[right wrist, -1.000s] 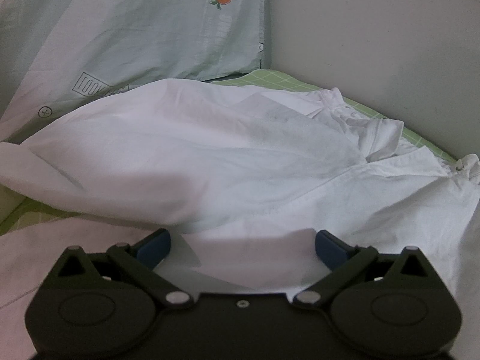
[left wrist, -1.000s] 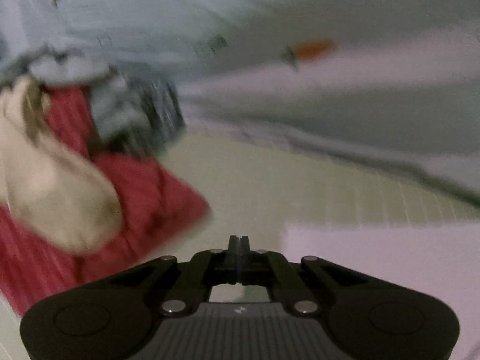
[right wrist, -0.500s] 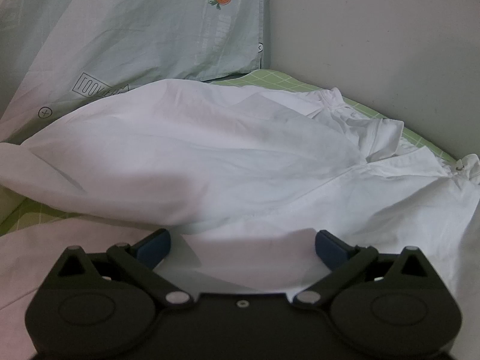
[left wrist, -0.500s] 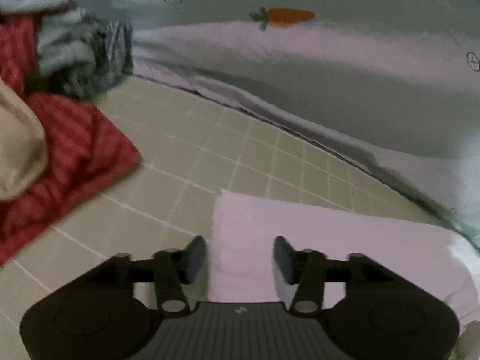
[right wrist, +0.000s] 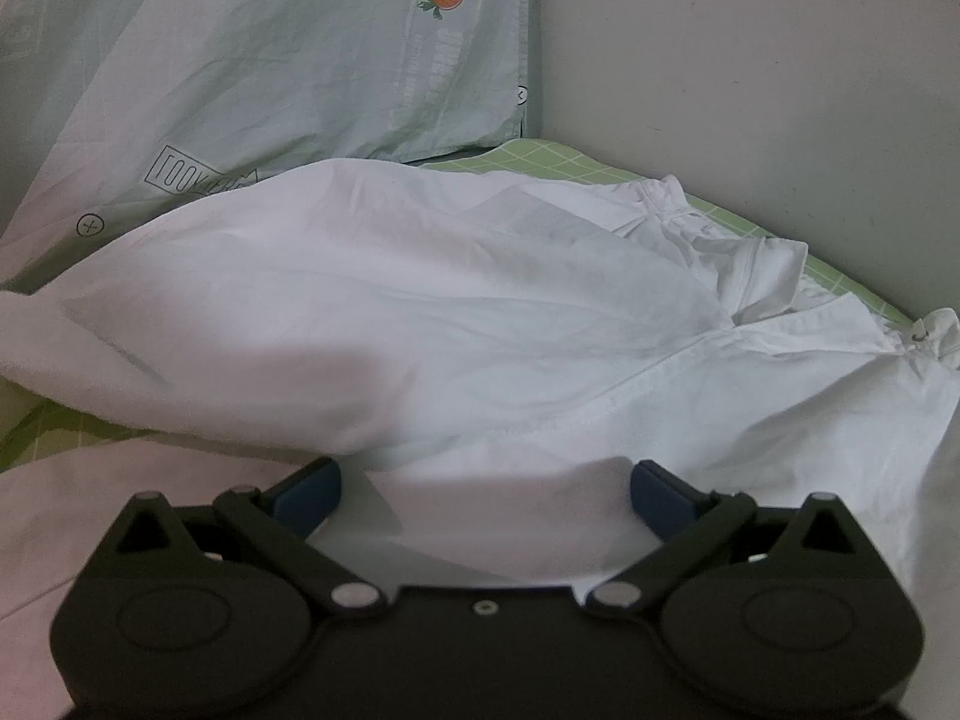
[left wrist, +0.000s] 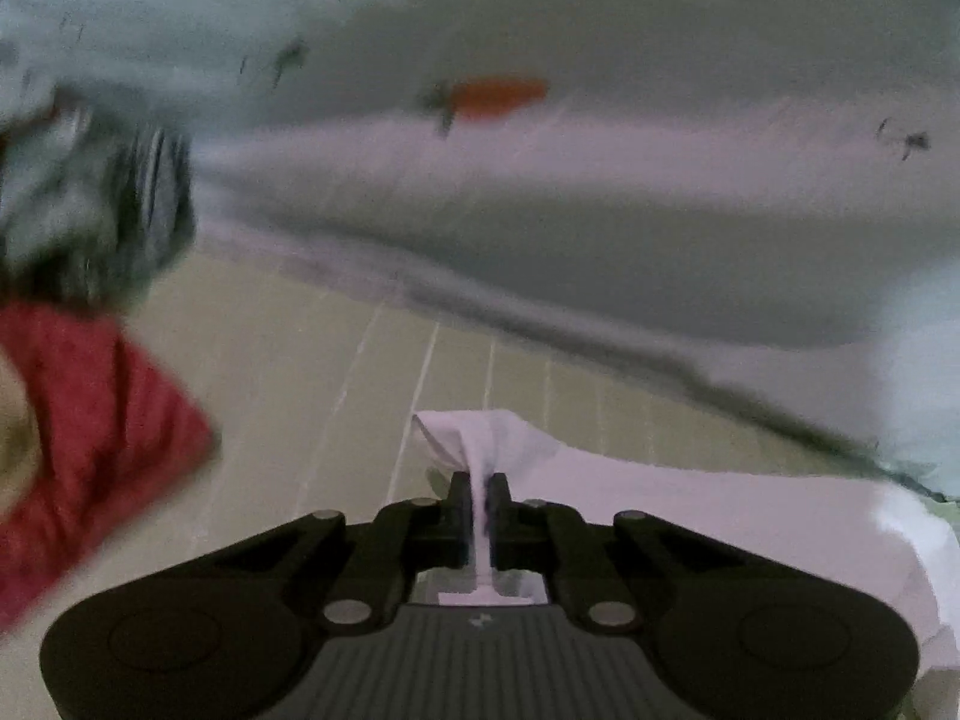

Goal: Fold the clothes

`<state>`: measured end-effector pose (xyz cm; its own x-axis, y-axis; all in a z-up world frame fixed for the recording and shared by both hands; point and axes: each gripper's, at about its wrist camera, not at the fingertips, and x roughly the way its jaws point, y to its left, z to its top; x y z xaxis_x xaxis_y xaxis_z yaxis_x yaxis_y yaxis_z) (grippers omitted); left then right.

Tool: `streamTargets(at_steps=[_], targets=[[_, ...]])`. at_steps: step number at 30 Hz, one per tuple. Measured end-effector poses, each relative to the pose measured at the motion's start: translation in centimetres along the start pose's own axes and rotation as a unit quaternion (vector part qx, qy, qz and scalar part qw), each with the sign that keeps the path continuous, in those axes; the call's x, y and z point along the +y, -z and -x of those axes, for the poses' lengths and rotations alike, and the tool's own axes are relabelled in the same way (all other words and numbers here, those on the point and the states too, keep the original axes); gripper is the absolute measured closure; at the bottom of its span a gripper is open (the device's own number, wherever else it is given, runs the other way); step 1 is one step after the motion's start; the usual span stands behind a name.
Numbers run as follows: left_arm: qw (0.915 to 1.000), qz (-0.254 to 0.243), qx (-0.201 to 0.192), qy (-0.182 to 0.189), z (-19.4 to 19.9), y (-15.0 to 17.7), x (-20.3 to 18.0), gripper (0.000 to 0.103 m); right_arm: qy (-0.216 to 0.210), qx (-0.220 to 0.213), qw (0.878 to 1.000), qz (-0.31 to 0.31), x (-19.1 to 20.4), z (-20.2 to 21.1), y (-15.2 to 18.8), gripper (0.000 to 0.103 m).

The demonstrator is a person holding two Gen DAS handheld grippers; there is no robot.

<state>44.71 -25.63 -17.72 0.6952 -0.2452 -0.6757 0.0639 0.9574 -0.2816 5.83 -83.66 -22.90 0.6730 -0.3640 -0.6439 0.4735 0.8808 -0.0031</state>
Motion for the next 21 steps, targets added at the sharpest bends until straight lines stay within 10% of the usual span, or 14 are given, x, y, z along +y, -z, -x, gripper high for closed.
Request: streamTargets(at_steps=[6, 11, 18, 21], targets=[[0.9955, -0.01, -0.075, -0.057, -0.4, -6.4, -0.4, 0.096, -0.003, 0.001, 1.0, 0.001, 0.0, 0.1, 0.0, 0.0], [0.9922, 0.025, -0.034, -0.118, -3.0, -7.9, -0.3, 0.082, -0.004, 0.003, 1.0, 0.001, -0.1, 0.1, -0.1, 0.0], [0.9935, 0.014, -0.002, -0.113, 1.0, -1.3, -2.3, 0.068, -0.024, 0.073, 0.997, 0.026, -0.4, 0.3, -2.6, 0.007], [0.9939, -0.007, 0.04, -0.102, 2.5, 2.3, -3.8, 0.066, -0.053, 0.04, 0.997, 0.048, -1.5, 2.6, -4.0, 0.01]])
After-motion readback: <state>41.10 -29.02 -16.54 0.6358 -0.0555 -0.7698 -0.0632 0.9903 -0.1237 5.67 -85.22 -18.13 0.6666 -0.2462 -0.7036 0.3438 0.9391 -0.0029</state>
